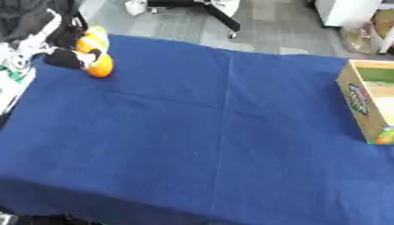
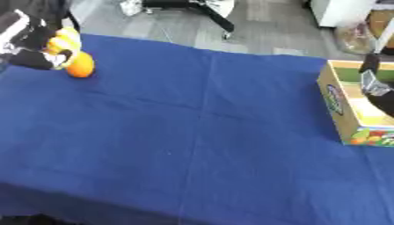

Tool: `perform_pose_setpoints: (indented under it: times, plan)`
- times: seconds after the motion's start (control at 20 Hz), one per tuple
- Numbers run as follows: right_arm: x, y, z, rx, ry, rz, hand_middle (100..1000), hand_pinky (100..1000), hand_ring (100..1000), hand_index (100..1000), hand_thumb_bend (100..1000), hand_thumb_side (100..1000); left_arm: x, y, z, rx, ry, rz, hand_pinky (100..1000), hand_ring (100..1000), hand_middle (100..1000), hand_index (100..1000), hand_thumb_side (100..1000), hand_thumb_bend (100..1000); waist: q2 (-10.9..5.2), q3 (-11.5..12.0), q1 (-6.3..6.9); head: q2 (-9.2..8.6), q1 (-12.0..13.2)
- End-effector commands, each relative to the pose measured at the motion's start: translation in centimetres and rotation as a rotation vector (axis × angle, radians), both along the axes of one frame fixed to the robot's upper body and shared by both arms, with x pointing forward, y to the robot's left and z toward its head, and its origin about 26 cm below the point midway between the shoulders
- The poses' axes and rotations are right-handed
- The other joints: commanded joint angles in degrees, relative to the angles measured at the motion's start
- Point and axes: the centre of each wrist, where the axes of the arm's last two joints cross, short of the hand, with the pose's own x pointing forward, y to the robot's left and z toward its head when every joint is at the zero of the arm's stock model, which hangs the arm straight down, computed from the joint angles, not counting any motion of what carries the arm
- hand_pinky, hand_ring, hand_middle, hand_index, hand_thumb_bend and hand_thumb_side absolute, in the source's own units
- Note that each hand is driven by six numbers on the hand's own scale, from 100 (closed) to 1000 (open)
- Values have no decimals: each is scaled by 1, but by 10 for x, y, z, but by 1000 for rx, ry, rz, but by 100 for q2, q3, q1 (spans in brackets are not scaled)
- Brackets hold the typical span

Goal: Pick up the objects with one hand, pass them to the other hand, and then place them into the box on the other side of the table.

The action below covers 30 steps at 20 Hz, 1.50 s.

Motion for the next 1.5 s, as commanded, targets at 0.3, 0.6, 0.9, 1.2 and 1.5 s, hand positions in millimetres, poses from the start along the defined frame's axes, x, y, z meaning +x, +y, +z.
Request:
perform_pose_setpoints:
  times: [0.3,0.6,0.9,1.2,1.5]
  plan:
    - [-4,38,35,-52,-85,179,866,848,860,946,100,260,-9,-103,29,-427,-182,-489,403,396,377,482,100,395,-111,-56,-18,-102,-732]
    - [-17,74,61,-134,-131,372,849,840,846,918,129,253,-11,-139,27,-556,-88,-699,408,399,380,484,108,432,-105,-64,-42,-162,-1051]
    - [-31,112,84,-292,-162,587,829,829,827,897,183,259,-11,-153,22,-573,24,-803,410,399,380,485,113,457,-106,-41,-36,-91,-1147]
    - [-38,139,92,-371,-156,724,827,828,827,899,189,264,-13,-163,17,-569,107,-862,411,399,379,485,107,465,-99,-8,-24,-17,-1142]
    - [-35,147,88,-397,-125,762,832,829,836,914,211,259,-16,-172,16,-540,184,-919,414,402,383,491,107,476,-92,3,-20,-14,-1125]
